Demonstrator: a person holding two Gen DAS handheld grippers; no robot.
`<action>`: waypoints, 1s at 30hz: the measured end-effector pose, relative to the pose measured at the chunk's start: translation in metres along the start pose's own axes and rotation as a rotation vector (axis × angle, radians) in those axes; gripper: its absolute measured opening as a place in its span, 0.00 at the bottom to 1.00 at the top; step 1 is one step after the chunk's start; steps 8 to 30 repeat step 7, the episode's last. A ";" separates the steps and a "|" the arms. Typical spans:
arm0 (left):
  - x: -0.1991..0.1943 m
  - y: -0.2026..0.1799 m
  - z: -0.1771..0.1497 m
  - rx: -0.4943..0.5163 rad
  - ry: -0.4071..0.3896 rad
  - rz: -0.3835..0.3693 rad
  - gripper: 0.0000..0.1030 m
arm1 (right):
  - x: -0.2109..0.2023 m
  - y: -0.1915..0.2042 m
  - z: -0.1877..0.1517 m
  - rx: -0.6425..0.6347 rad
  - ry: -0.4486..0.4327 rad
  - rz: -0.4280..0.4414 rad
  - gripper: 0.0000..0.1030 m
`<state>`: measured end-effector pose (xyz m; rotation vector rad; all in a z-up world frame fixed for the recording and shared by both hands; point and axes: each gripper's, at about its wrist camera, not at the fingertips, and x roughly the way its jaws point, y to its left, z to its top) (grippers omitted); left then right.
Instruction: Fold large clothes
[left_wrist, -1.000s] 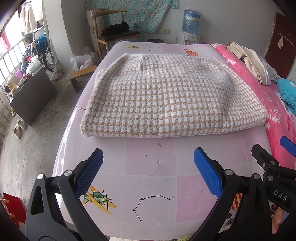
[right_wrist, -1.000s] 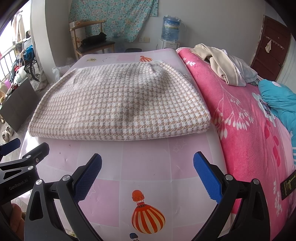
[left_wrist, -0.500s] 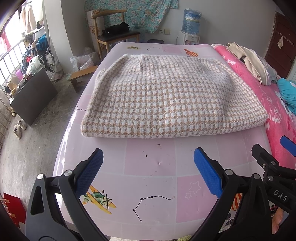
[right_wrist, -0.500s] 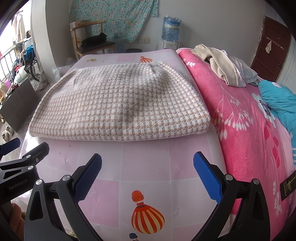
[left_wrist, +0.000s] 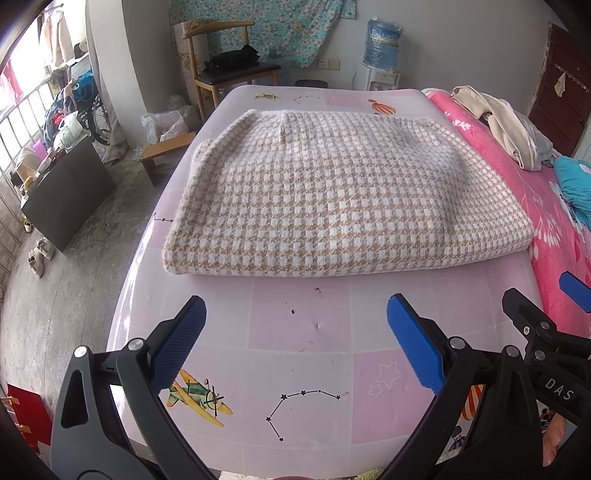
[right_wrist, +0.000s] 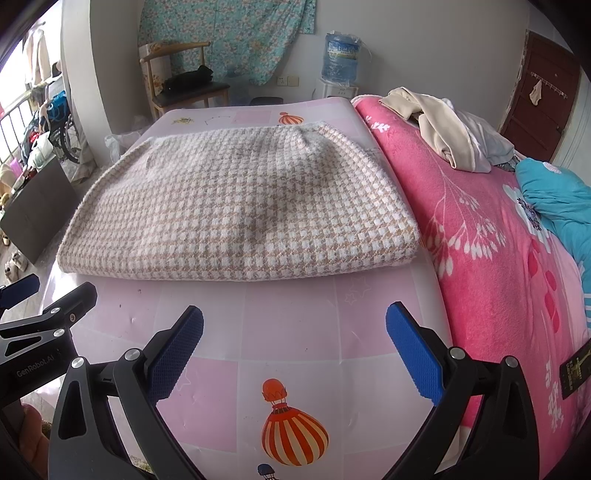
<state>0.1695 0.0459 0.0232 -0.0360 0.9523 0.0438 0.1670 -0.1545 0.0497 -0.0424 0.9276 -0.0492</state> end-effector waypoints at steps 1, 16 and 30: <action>0.000 -0.001 -0.001 0.000 -0.001 0.000 0.92 | -0.001 0.000 0.000 0.001 0.000 0.000 0.94; 0.000 -0.001 -0.001 0.000 -0.001 0.001 0.92 | -0.001 0.000 -0.001 0.006 0.003 -0.001 0.94; 0.000 -0.001 -0.001 0.000 -0.001 0.001 0.92 | -0.001 0.000 -0.001 0.006 0.003 -0.001 0.94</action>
